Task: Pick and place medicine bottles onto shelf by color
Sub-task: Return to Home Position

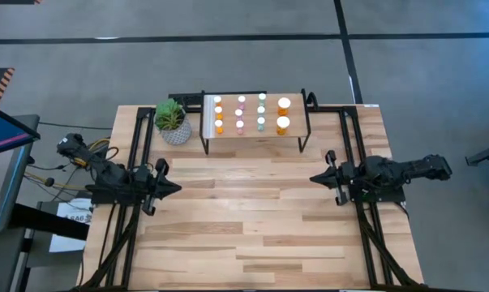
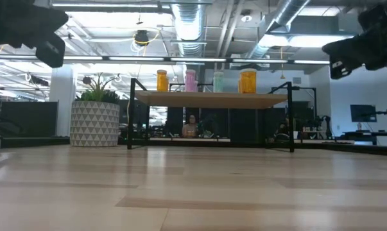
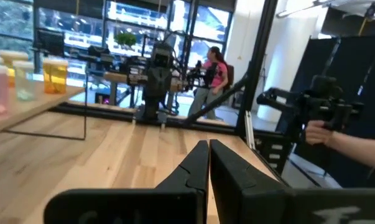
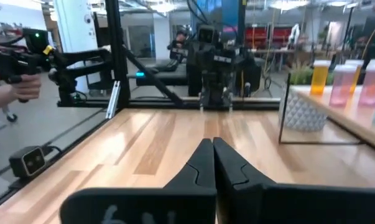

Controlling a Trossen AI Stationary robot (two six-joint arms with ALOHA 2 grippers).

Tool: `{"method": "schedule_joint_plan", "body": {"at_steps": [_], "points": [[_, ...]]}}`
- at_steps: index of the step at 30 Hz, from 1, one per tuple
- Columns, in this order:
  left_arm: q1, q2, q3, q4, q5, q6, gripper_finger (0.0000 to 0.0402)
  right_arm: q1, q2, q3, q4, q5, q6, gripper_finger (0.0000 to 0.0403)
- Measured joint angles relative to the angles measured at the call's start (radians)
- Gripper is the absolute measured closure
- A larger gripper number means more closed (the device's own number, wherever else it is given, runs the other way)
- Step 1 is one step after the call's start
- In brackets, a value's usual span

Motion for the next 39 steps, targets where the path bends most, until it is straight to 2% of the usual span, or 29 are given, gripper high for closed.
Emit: {"method": "schedule_joint_plan", "body": {"at_steps": [7, 13, 18, 24, 39], "points": [[0.032, 0.001, -0.001, -0.041, 0.11, 0.049, 0.0401, 0.0, 0.016, 0.001, -0.025, 0.003, 0.039, 0.039], [0.034, 0.001, -0.001, -0.092, 0.14, 0.099, 0.0401, 0.0, 0.016, 0.001, -0.03, 0.003, 0.039, 0.0366], [0.034, 0.001, -0.002, -0.13, 0.188, 0.098, 0.0401, 0.0, 0.016, 0.001, -0.032, 0.004, 0.039, 0.0361], [0.034, 0.003, 0.002, -0.147, 0.121, 0.074, 0.0401, 0.0, 0.016, 0.0, -0.034, 0.005, 0.039, 0.0361], [0.034, 0.004, 0.007, -0.162, 0.112, 0.072, 0.0401, 0.0, 0.016, 0.0, -0.035, 0.006, 0.039, 0.036]]}}
